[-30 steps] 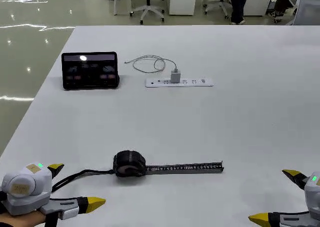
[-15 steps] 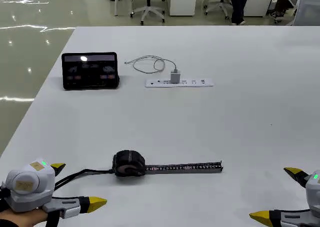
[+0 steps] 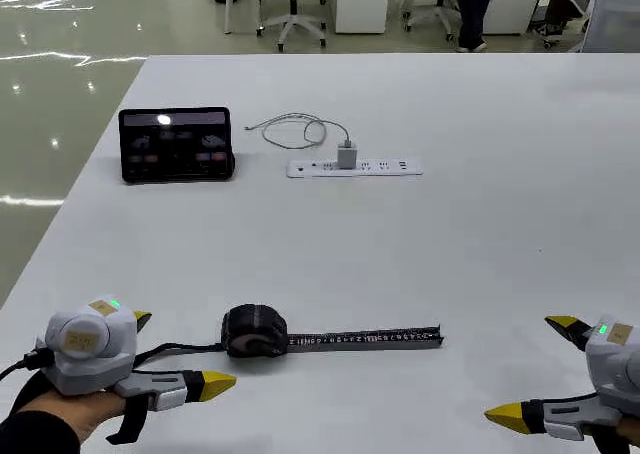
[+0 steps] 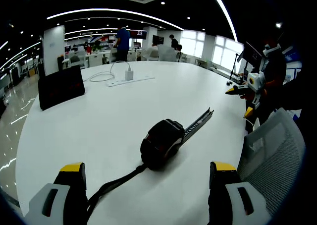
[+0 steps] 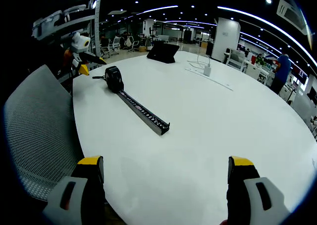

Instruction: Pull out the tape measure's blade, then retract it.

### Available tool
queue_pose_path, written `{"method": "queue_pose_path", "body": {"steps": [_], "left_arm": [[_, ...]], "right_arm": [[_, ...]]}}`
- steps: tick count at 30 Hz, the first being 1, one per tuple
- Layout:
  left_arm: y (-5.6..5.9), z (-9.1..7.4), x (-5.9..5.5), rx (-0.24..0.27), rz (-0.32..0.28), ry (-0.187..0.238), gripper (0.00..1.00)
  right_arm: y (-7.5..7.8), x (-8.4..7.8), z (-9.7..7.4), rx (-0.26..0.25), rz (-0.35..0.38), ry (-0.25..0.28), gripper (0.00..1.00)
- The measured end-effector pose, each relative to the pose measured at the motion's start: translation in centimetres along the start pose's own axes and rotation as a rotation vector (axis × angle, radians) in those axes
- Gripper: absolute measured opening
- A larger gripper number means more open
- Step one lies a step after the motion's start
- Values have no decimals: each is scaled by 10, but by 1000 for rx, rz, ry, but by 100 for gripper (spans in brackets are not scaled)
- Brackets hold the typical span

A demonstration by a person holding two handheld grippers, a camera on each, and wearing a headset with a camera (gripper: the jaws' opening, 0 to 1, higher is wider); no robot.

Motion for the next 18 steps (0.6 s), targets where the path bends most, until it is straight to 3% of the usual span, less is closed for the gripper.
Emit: {"method": "queue_pose_path", "body": {"steps": [3, 7, 9, 11, 15, 17, 18], "left_arm": [[8, 14, 2, -20, 22, -13, 100], [17, 28, 5, -18, -4, -26, 100], [17, 34, 4, 21, -18, -58, 100], [19, 40, 5, 37, -16, -56, 100], [22, 49, 11, 66, -46, -36, 100], [25, 53, 14, 88, -60, -20, 100], [21, 54, 17, 133, -64, -1, 100]], "right_arm": [[-1, 4, 7, 31, -11, -10, 100], [-1, 8, 16, 61, -28, -20, 100], [-1, 10, 21, 77, -43, -30, 99], [-1, 11, 26, 96, -70, -42, 98], [-1, 15, 36, 127, -102, -51, 95], [1, 18, 41, 137, -156, -51, 93], [1, 20, 43, 146, -162, -53, 93]]}}
Point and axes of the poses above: the centre of the closed fingertips' face, and the gripper's own axes: z roughly forward along the fingers, y roughly to its right, x roughly out of its top, the point moved 4 cm from there along -z, roughly backward along the fingers, and after that the axes turned 7 degrees about -z, right-handed, at the moved point
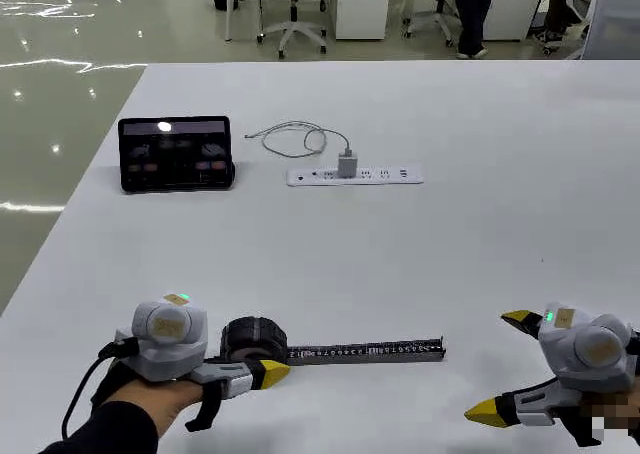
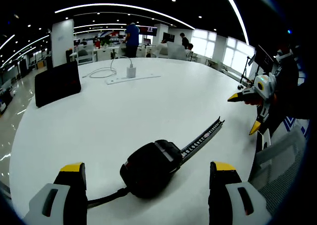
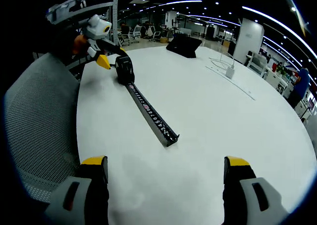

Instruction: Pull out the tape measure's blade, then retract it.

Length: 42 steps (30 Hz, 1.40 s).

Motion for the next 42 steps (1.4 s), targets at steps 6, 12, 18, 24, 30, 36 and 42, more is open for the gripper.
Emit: {"method": "queue_pose_path", "body": {"steps": [6, 12, 18, 24, 30, 36, 42], "left_arm": [[-4, 6, 7, 116, -59, 35, 100], [-2, 12, 3, 187, -85, 67, 100], [2, 11, 6, 240, -67, 185, 100], [3, 16, -8, 255, -133, 178, 100], [5, 16, -1, 247, -146, 266, 100], [14, 26, -8, 234, -130, 235, 100], [15, 30, -7, 235, -129, 241, 100]], "right_arm": [[10, 5, 15, 40, -46, -52, 84], [19, 12, 29, 91, -107, -68, 81], [24, 20, 45, 175, -193, -97, 72], [25, 25, 56, 245, -254, -123, 61], [23, 24, 61, 302, -305, -159, 51], [20, 18, 64, 343, -315, -191, 35], [19, 14, 66, 362, -312, -203, 24]]}}
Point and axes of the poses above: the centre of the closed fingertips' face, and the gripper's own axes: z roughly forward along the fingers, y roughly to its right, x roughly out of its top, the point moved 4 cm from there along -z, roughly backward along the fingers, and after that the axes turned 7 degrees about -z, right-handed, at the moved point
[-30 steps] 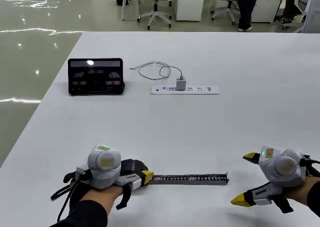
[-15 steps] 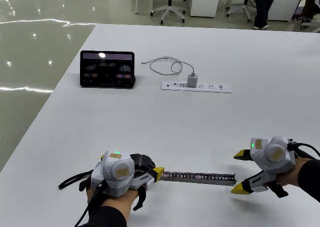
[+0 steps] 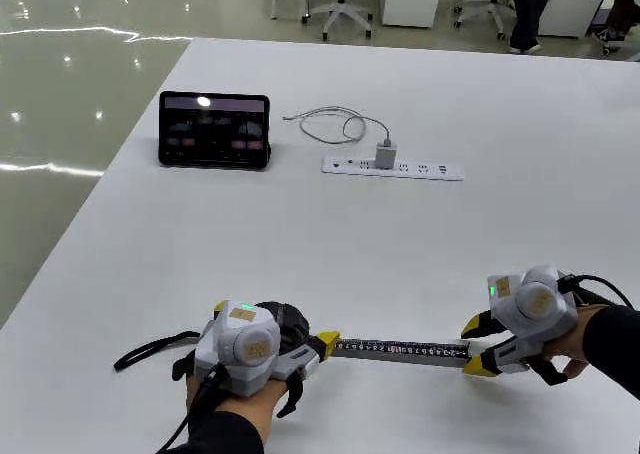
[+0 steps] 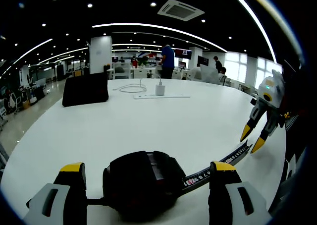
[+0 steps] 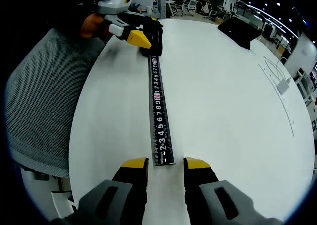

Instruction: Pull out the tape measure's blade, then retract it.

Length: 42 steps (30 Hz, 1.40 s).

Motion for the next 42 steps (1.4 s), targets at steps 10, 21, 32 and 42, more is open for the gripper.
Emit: {"method": "queue_pose_path", "body": {"steps": [10, 21, 32, 42], "left_arm": [[-7, 3, 0, 44, -87, 10, 72], [-6, 4, -10, 58, -36, -44, 65], [-6, 4, -9, 56, -38, -63, 65], [-6, 3, -10, 55, -33, -69, 65]], "right_arm": [[-2, -2, 5, 26, 11, -26, 16], [-1, 0, 7, 13, -5, -71, 11], [1, 1, 7, 23, 18, -102, 10], [1, 1, 7, 31, -11, -129, 10]]}}
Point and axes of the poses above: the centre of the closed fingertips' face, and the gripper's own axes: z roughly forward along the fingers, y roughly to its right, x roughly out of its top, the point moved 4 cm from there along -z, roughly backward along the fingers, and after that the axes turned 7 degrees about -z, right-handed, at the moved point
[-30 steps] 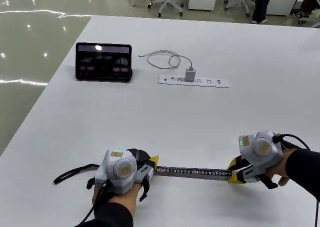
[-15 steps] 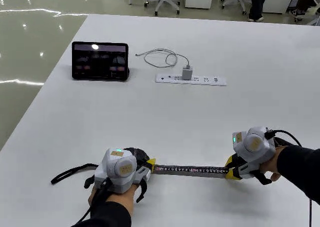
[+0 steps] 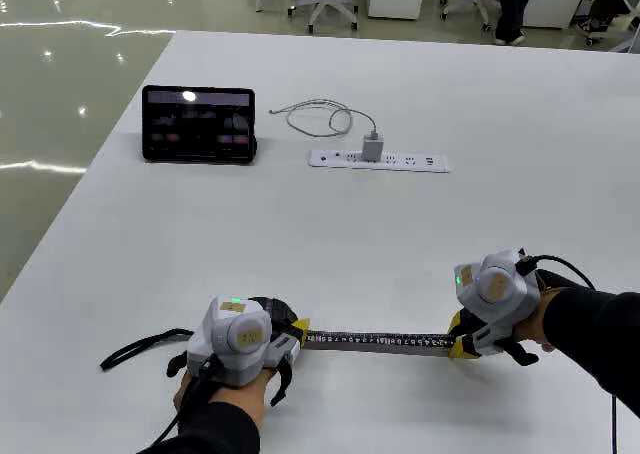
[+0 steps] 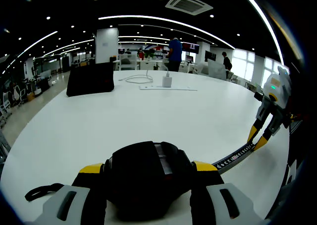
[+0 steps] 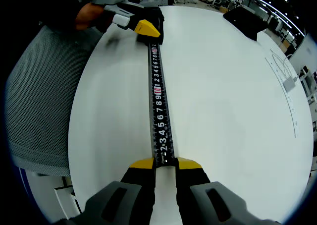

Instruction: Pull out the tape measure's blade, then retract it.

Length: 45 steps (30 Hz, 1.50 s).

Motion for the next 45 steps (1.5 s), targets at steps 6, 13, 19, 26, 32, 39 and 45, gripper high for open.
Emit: {"method": "queue_pose_path", "body": {"steps": [6, 13, 19, 26, 32, 39, 45], "left_arm": [[0, 1, 0, -2, 1, -1, 65], [0, 1, -1, -3, 5, -5, 65], [0, 0, -1, -5, 5, -14, 64], [0, 1, -1, -7, 7, -21, 64], [0, 2, -1, -4, 16, -30, 64], [0, 2, -1, -7, 15, -35, 64], [0, 2, -1, -7, 15, -34, 64]], "right_arm": [[0, 0, 0, -4, 34, -9, 10], [0, -1, 0, -16, 25, 1, 11], [0, 0, 0, -21, 41, 4, 11], [0, 0, -1, -20, 66, 0, 11], [0, 4, 0, -18, 58, -20, 11], [0, 6, 0, -15, 57, -21, 11], [-1, 11, 3, -22, 64, -21, 11]]}}
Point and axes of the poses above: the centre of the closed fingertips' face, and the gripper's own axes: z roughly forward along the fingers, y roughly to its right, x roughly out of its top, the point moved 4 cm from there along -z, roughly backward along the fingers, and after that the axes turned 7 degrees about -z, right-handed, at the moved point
